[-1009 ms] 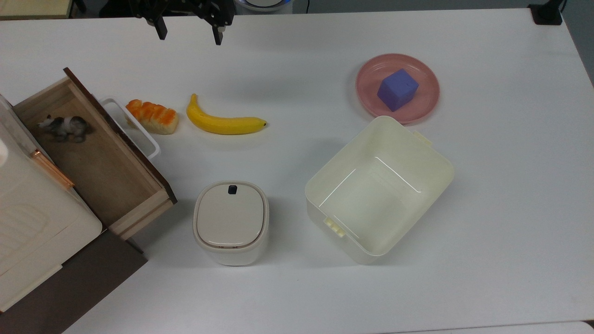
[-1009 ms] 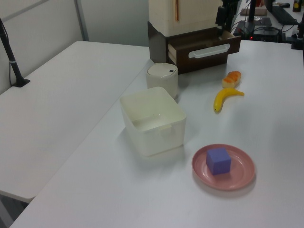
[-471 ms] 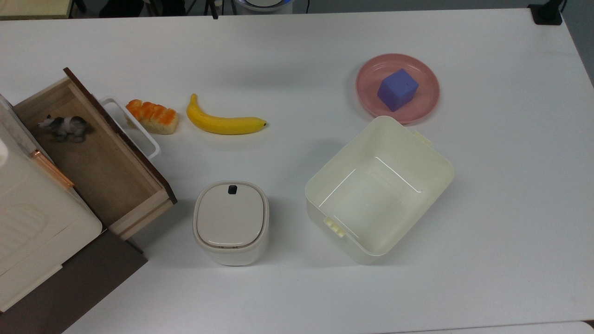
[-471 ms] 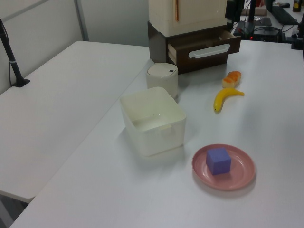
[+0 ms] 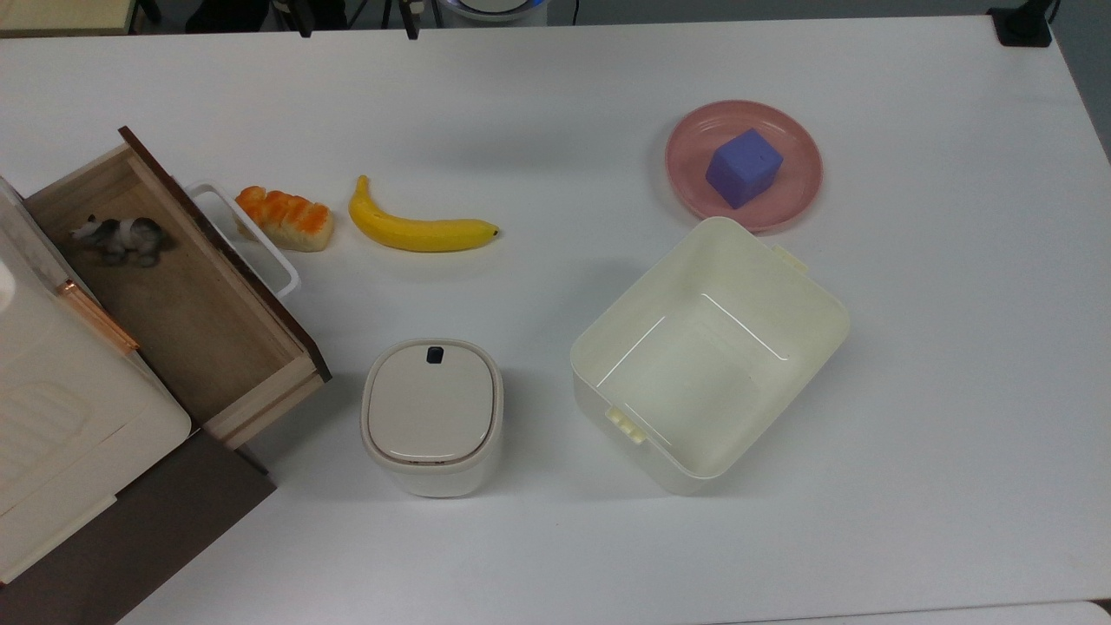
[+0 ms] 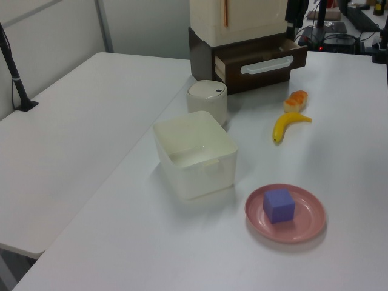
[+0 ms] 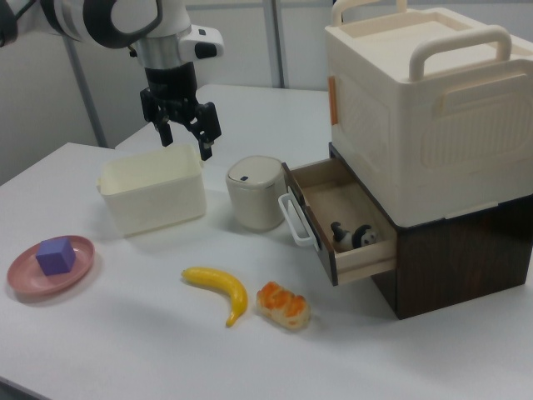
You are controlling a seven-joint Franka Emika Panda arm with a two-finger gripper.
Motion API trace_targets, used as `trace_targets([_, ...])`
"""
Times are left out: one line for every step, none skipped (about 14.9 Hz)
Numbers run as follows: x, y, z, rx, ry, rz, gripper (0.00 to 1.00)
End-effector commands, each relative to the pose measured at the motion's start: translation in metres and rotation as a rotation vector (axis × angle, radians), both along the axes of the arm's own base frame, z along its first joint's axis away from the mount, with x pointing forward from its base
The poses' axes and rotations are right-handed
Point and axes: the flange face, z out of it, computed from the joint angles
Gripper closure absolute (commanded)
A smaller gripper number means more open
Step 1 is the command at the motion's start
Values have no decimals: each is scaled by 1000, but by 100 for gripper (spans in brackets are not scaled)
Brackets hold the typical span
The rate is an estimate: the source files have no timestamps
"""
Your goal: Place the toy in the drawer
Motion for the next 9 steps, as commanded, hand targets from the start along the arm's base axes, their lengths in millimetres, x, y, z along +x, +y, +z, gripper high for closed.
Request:
trace_targets([0,9,-9,13,-2,-132,0])
trace_targets([0,9,-11,7,3,-130,0])
trace_targets([0,9,-11,10,0,-129,0])
trace_targets([0,9,-9,16,-3,-129,0])
trace_targets([0,10,-9,14,-1,-120,0])
trace_targets([1,15,-10,7,1,-110,0])
trace_targets([2,20,-10,5,0,-107,0])
trace_targets([2,21,-10,2,-1,-106,0])
trace_targets([2,19,-9,4,-3,-109,0])
